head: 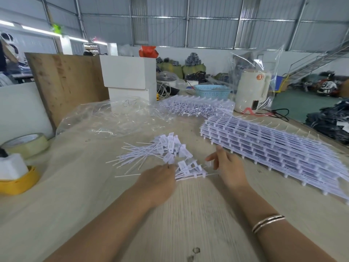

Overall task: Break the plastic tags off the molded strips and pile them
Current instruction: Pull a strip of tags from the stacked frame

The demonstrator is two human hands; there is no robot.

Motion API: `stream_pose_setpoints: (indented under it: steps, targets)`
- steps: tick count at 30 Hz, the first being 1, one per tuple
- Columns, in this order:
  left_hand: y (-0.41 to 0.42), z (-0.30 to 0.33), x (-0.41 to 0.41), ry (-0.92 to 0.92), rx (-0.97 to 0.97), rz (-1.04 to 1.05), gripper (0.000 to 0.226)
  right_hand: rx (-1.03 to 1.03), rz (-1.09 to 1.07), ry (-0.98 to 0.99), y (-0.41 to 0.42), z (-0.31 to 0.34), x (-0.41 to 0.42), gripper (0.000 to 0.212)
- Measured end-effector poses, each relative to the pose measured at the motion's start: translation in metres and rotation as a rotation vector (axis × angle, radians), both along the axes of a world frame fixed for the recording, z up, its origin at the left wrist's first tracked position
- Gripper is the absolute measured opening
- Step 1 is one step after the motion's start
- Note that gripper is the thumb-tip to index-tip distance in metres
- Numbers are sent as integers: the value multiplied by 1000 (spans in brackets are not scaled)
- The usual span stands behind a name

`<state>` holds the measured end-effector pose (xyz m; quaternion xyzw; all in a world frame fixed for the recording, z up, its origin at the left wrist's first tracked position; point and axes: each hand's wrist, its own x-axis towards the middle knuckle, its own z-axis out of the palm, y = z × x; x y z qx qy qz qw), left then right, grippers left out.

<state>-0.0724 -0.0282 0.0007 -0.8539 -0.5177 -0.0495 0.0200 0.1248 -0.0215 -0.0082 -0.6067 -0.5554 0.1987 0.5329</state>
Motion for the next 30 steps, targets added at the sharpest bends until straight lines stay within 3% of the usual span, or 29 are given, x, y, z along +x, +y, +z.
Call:
stream_pose_setpoints:
  steps: [5, 9, 12, 16, 19, 20, 24, 27, 30]
  targets:
    - [3, 12, -15, -104, -13, -79, 15, 42, -29, 109, 4, -1, 1, 55]
    - [23, 29, -31, -331, 167, 46, 7, 124, -23, 183, 0, 1, 1, 55]
    - [48, 33, -44, -239, 323, 79, 15, 94, -21, 151, 1, 1, -1, 56]
    - [77, 14, -57, 32, 180, 94, 33, 55, -18, 90, 0, 1, -1, 52]
    - [81, 6, -62, -31, 84, 110, 43, -11, -89, -161, 4, 1, 1, 27]
    - [81, 5, -62, -76, 70, 105, 46, -81, -93, -269, 5, 1, 0, 27]
    - [83, 10, -59, -98, -30, 108, 63, -371, 133, -584, 1, -5, -6, 67]
    - [87, 17, -56, -114, -141, 159, 84, -285, 84, -819, 3, -13, -21, 62]
    - [95, 22, -54, -257, -281, 214, 79, -132, -19, -1095, 12, -11, -41, 40]
